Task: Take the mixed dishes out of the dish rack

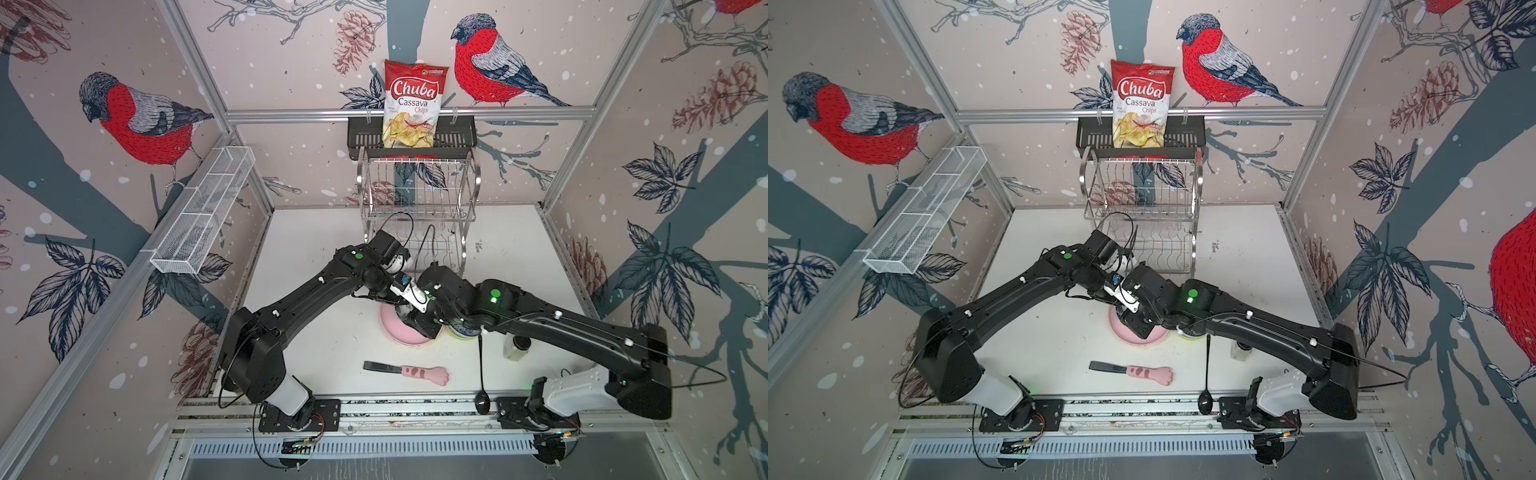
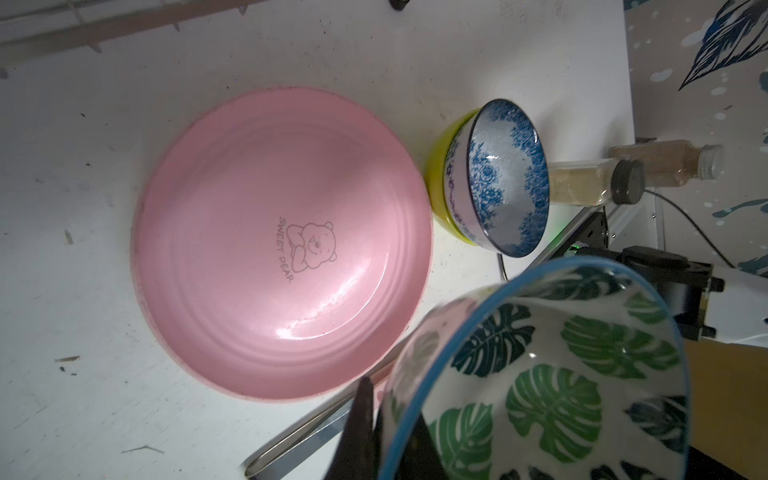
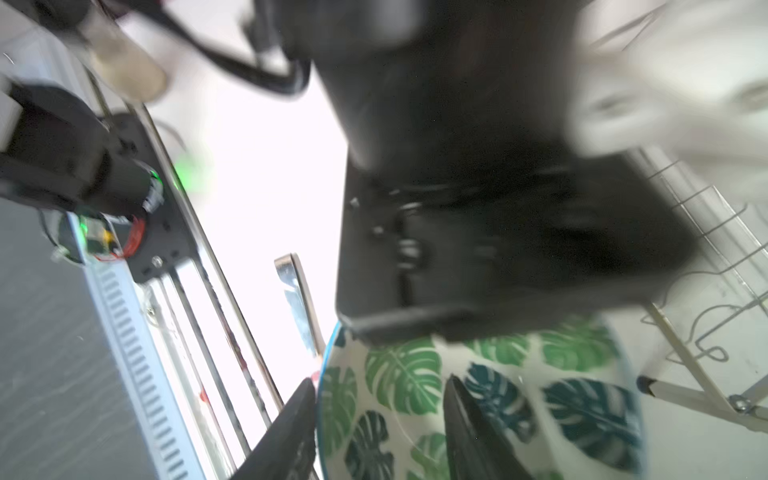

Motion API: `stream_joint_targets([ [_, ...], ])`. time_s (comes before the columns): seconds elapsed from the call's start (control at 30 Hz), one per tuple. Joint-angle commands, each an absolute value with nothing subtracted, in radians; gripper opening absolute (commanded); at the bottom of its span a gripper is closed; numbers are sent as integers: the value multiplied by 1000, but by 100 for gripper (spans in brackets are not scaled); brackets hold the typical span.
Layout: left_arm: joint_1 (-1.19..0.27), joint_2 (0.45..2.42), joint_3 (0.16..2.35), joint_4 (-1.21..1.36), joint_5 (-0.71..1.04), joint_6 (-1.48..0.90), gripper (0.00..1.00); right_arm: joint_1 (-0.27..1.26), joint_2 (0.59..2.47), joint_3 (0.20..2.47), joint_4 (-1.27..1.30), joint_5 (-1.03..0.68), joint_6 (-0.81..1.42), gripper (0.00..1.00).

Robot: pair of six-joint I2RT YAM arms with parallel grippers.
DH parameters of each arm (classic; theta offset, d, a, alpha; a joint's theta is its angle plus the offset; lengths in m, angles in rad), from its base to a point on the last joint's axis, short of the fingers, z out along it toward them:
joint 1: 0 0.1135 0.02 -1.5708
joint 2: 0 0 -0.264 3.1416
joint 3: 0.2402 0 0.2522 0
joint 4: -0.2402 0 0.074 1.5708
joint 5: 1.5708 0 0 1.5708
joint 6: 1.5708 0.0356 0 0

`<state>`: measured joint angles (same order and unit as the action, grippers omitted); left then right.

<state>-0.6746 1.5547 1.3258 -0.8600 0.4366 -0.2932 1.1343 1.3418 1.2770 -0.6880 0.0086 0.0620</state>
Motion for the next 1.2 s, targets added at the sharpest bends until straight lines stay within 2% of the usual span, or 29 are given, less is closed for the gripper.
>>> stream_joint_targets([
  [0.0,-675,1560,1323,-891,454,-271,0,1101,1270,1235,-557,-91,147,51],
  [0.13,-675,1569,1325,-890,454,-268,0,1029,1141,1153,-463,-156,198,52],
  [0.3,-675,1576,1321,-887,452,-266,0,835,1022,1086,-398,-278,281,53],
  [0.5,-675,1579,1322,-887,442,-265,0,651,1071,1071,-462,-388,350,45],
  [0.63,-674,1576,1321,-887,435,-266,0,650,1163,1072,-520,-434,356,45],
  [0.93,-672,1571,1323,-888,414,-266,0,748,1272,1040,-546,-323,389,48],
  [1.1,-669,1572,1327,-890,415,-263,0,805,1364,1063,-574,-287,389,38],
  [1.17,-669,1571,1326,-888,415,-263,0,826,1401,1076,-581,-261,393,30],
])
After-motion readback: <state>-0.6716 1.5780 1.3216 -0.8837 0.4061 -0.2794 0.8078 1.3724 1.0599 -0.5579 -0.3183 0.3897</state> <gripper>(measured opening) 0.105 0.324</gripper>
